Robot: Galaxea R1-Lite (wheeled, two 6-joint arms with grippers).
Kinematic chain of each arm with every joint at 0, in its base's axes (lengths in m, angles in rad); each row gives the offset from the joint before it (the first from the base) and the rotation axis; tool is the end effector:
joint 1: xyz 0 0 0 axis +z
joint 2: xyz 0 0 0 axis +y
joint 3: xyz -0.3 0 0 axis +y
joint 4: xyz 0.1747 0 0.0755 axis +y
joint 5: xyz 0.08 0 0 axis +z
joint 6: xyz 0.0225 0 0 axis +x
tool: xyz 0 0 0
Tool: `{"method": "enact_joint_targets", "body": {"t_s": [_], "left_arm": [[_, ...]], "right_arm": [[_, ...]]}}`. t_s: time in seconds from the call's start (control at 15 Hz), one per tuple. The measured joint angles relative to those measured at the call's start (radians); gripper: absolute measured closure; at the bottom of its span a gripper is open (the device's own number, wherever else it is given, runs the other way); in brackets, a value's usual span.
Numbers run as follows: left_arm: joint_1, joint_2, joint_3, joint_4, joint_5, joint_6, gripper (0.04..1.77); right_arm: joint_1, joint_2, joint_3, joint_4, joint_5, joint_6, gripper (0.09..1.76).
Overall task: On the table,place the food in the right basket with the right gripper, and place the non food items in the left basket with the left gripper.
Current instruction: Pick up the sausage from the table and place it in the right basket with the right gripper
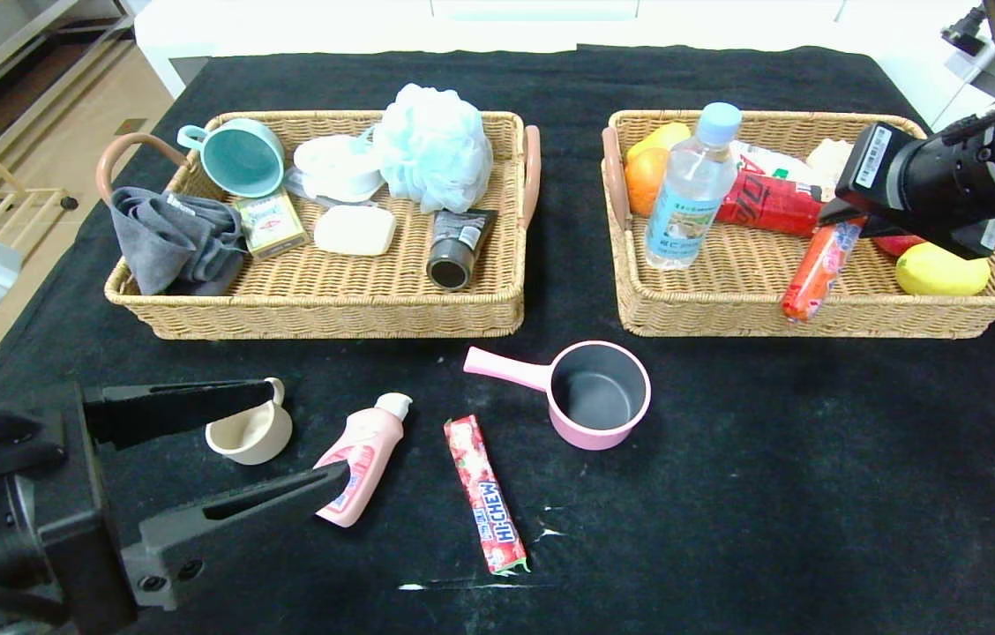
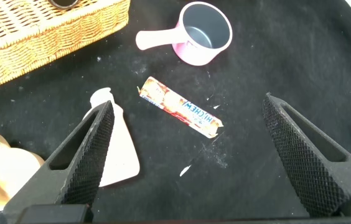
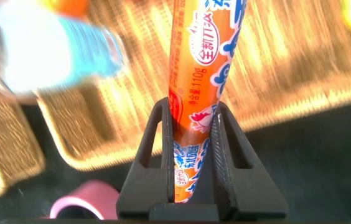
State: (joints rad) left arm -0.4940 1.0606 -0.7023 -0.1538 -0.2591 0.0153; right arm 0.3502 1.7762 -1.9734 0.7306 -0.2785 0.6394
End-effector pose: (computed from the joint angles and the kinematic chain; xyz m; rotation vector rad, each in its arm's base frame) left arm 0.1234 -0.0730 0.2506 0.0391 0.2022 -0.7520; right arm 0.2888 0.0989 0.3503 0.4604 0.5077 -0.0938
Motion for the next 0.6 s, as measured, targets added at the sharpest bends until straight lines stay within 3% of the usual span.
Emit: {"method": "enact_joint_targets", "body": {"t_s": [0.33,0.6], "left_arm": [[0.001,0.000,0.000,0.000,0.000,0.000,0.09],[0.002,0.000,0.000,-0.001,0.000,0.000,0.09]], "right_arm": [[-0.030,0.013,0.004,-0.158,-0.006,-0.002,1.42],[-0.040,0.023,0.030,-0.245,-0.068,-0.017,1.42]]}}
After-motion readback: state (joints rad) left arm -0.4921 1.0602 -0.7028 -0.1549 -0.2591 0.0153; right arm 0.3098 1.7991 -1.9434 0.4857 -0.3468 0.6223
